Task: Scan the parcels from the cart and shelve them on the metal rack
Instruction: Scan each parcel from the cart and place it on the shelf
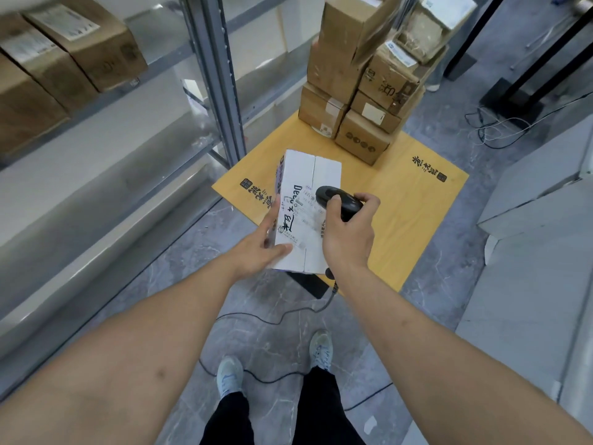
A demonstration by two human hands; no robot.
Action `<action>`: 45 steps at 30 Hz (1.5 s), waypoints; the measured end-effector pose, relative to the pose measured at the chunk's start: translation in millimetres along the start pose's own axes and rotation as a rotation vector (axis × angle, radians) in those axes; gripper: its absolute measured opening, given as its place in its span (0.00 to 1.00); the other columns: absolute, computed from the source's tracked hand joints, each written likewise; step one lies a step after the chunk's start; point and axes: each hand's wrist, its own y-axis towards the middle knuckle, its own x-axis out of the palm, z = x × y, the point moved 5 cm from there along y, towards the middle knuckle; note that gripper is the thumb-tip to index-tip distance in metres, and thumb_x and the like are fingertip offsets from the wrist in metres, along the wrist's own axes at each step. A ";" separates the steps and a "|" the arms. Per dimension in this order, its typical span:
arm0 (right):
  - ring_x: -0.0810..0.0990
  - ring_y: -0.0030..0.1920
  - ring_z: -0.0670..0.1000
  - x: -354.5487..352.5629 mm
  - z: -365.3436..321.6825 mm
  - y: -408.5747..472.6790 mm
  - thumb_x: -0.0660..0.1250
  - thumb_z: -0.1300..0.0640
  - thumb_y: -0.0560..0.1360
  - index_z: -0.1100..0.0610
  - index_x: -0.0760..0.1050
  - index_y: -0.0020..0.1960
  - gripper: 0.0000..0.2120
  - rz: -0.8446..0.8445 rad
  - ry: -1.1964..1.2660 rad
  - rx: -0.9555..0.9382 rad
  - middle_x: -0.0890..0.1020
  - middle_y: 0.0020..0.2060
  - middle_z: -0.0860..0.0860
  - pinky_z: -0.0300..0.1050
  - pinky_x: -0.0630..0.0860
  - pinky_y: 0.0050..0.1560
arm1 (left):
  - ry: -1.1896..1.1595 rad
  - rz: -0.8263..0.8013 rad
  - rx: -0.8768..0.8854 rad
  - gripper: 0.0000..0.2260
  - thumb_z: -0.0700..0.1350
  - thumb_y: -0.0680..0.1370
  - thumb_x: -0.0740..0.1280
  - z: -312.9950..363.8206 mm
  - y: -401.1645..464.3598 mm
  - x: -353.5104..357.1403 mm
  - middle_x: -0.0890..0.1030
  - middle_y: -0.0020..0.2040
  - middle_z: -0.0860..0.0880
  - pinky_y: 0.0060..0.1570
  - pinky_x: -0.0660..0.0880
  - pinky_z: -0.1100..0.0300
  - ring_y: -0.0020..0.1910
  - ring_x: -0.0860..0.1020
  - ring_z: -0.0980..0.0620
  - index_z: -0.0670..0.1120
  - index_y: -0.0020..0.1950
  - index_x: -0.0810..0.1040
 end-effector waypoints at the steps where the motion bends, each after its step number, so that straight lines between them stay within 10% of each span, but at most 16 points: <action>1: 0.83 0.45 0.53 1.8 -7.8 -4.2 0.62 0.41 0.82 0.45 0.63 0.63 0.15 -0.005 -0.005 -0.017 0.81 0.45 0.43 0.53 0.78 0.49 | 0.060 0.022 0.042 0.43 0.52 0.83 0.70 5.6 -4.1 -6.4 0.75 0.75 0.55 0.72 0.72 0.44 0.72 0.74 0.45 0.80 0.76 0.40; 6: 0.81 0.47 0.52 8.5 -51.5 -26.0 0.61 0.42 0.82 0.47 0.63 0.63 0.15 -0.015 0.041 -0.048 0.80 0.46 0.43 0.54 0.78 0.51 | 0.073 0.122 0.177 0.44 0.50 0.84 0.69 24.2 -25.8 -43.3 0.69 0.78 0.61 0.71 0.73 0.43 0.73 0.74 0.46 0.82 0.75 0.37; 10: 0.79 0.46 0.48 11.5 -89.1 -47.4 0.62 0.43 0.83 0.48 0.64 0.63 0.14 0.010 0.136 -0.032 0.78 0.46 0.44 0.48 0.73 0.43 | 0.023 0.183 0.227 0.45 0.45 0.84 0.68 36.2 -51.8 -77.1 0.64 0.81 0.62 0.59 0.73 0.69 0.76 0.66 0.56 0.77 0.78 0.37; 19: 0.82 0.43 0.56 21.3 -167.2 -104.9 0.62 0.40 0.80 0.47 0.63 0.58 0.15 0.056 0.241 -0.016 0.81 0.48 0.53 0.53 0.77 0.42 | 0.008 0.291 0.343 0.46 0.47 0.83 0.71 67.9 -111.3 -153.9 0.69 0.79 0.56 0.67 0.74 0.31 0.76 0.72 0.42 0.83 0.74 0.39; 25: 0.79 0.45 0.52 28.0 -212.2 -138.9 0.62 0.41 0.82 0.49 0.64 0.60 0.15 0.030 0.236 -0.106 0.78 0.50 0.51 0.48 0.71 0.39 | 0.017 0.371 0.348 0.45 0.45 0.85 0.68 92.1 -159.8 -187.4 0.70 0.75 0.61 0.74 0.68 0.42 0.70 0.69 0.58 0.77 0.78 0.37; 31: 0.75 0.42 0.47 33.9 -241.8 -161.6 0.62 0.44 0.84 0.50 0.64 0.62 0.14 -0.082 0.230 -0.204 0.75 0.47 0.48 0.44 0.67 0.36 | 0.009 0.477 0.342 0.45 0.48 0.83 0.70 90.7 -186.1 -209.2 0.70 0.79 0.59 0.74 0.66 0.29 0.80 0.68 0.43 0.83 0.74 0.38; 37: 0.79 0.46 0.51 48.3 -258.9 -171.3 0.61 0.42 0.82 0.48 0.64 0.61 0.14 -0.244 0.201 -0.284 0.78 0.48 0.48 0.52 0.76 0.46 | -0.046 0.644 0.294 0.42 0.47 0.85 0.67 94.8 -227.0 -207.7 0.71 0.69 0.64 0.75 0.67 0.44 0.76 0.70 0.49 0.74 0.80 0.38; 45: 0.79 0.50 0.49 76.6 -269.6 -226.5 0.62 0.44 0.84 0.48 0.65 0.64 0.14 -0.542 0.157 -0.588 0.79 0.53 0.49 0.47 0.71 0.48 | -0.044 0.819 0.213 0.37 0.56 0.85 0.64 66.5 -297.4 -209.6 0.67 0.80 0.58 0.64 0.71 0.54 0.76 0.71 0.45 0.79 0.77 0.38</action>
